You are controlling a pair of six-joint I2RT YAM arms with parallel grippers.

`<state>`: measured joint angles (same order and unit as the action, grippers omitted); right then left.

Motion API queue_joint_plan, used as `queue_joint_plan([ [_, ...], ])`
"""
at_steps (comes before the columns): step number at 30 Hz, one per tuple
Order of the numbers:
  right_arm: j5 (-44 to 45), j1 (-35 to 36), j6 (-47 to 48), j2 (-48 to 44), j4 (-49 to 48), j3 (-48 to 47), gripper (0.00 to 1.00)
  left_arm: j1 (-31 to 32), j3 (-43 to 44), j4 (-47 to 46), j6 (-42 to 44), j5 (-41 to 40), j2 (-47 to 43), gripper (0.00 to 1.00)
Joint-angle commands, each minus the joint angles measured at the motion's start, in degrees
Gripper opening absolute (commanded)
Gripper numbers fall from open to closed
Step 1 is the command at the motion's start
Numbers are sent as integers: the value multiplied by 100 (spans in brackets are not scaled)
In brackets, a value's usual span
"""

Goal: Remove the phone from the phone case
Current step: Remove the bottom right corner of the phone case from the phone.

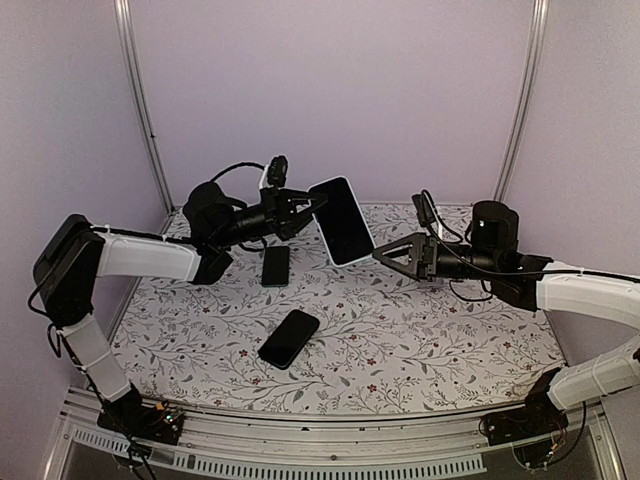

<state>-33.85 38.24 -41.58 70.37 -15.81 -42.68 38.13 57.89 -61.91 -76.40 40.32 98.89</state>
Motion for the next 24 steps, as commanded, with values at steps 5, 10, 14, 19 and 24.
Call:
queue_joint_plan([
  [5, 273, -136, -23, 230, 469, 251, 73, 15, 43, -1688, -599, 27, -279, 0],
  [10, 247, -163, -48, 239, 415, 307, 73, 19, 34, -1873, -662, 38, -264, 0],
  [14, 256, -170, -75, 232, 371, 343, 73, 30, -5, -2083, -750, 11, -253, 0],
  [19, 184, -203, -100, 264, 316, 350, 73, 69, 30, -2053, -706, 60, -259, 0],
  [24, 33, -203, -74, 309, 239, 270, 73, 131, 41, -1771, -553, 61, -272, 0],
])
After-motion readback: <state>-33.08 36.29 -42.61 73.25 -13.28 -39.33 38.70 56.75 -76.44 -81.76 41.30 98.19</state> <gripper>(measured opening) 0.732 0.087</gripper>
